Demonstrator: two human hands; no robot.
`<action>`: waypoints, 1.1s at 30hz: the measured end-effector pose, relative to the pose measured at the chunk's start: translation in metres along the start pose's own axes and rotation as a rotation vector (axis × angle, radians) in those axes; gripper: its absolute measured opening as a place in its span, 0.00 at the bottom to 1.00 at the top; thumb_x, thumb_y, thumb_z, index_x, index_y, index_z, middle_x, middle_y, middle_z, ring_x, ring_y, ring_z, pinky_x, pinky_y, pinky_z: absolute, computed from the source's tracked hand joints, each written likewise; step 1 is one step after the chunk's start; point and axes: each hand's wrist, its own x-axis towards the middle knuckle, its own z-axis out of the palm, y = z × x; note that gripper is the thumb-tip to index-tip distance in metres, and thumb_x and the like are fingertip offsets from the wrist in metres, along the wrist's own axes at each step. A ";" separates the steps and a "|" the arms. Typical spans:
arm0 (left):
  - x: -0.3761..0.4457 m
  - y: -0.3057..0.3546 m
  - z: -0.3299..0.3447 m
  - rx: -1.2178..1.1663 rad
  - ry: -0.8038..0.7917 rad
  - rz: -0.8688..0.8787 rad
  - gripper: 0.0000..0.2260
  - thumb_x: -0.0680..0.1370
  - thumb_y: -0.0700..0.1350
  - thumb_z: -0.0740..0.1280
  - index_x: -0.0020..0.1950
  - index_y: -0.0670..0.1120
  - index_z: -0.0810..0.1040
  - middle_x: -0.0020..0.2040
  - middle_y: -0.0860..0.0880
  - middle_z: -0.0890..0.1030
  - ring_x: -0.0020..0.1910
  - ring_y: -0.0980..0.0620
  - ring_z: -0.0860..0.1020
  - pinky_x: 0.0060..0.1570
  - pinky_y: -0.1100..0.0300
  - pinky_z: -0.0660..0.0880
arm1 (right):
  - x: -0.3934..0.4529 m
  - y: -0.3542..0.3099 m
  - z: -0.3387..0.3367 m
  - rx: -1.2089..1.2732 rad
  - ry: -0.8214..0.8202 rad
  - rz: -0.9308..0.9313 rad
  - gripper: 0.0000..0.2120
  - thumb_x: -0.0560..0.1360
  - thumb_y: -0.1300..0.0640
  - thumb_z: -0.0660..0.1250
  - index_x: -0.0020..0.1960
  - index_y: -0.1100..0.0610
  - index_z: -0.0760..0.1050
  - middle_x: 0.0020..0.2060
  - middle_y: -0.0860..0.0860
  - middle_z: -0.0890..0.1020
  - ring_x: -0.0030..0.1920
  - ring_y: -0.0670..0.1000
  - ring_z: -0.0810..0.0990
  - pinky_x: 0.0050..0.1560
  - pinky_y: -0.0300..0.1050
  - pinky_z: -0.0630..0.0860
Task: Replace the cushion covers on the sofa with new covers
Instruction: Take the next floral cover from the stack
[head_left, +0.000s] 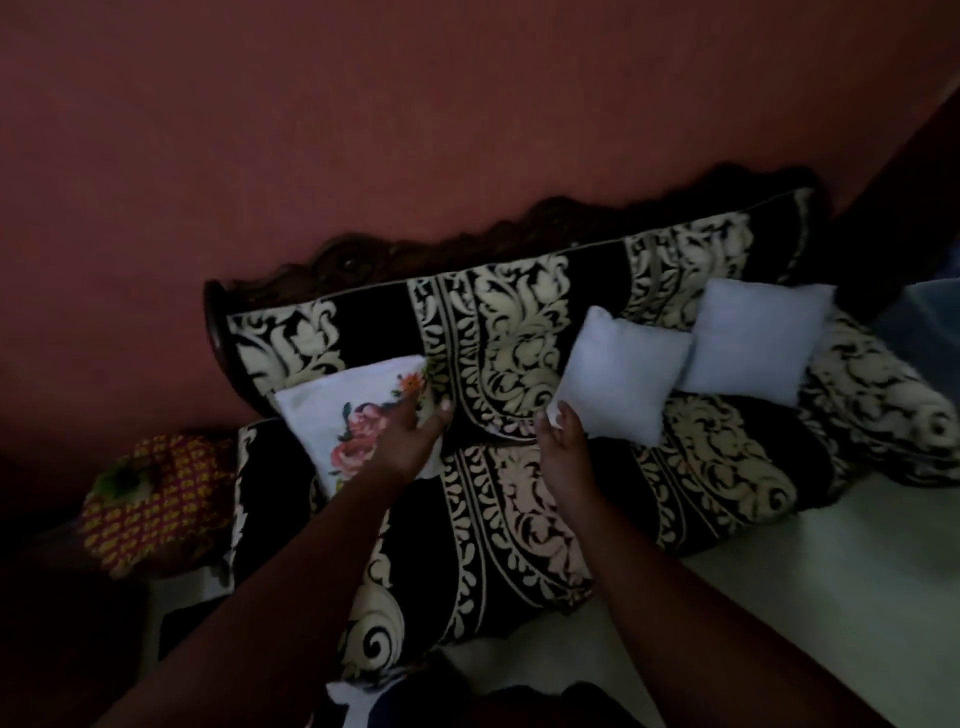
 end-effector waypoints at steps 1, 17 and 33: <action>-0.003 0.010 0.019 0.005 -0.033 0.024 0.28 0.80 0.59 0.69 0.77 0.53 0.67 0.70 0.56 0.72 0.70 0.54 0.72 0.69 0.58 0.70 | -0.003 -0.003 -0.024 0.008 0.038 -0.009 0.32 0.80 0.39 0.64 0.79 0.52 0.61 0.77 0.54 0.64 0.75 0.55 0.66 0.74 0.54 0.67; -0.122 0.204 0.437 0.189 -0.598 0.396 0.37 0.78 0.67 0.66 0.81 0.49 0.63 0.78 0.51 0.66 0.76 0.51 0.65 0.77 0.49 0.62 | -0.095 0.019 -0.497 0.181 0.696 -0.148 0.27 0.81 0.43 0.63 0.75 0.56 0.67 0.69 0.55 0.75 0.68 0.53 0.75 0.68 0.50 0.73; -0.169 0.331 0.807 0.129 -1.140 0.521 0.46 0.63 0.81 0.67 0.76 0.60 0.68 0.73 0.46 0.75 0.70 0.44 0.75 0.69 0.39 0.72 | -0.106 0.037 -0.820 0.287 1.235 -0.148 0.30 0.79 0.38 0.64 0.76 0.50 0.65 0.74 0.53 0.70 0.71 0.51 0.71 0.67 0.46 0.69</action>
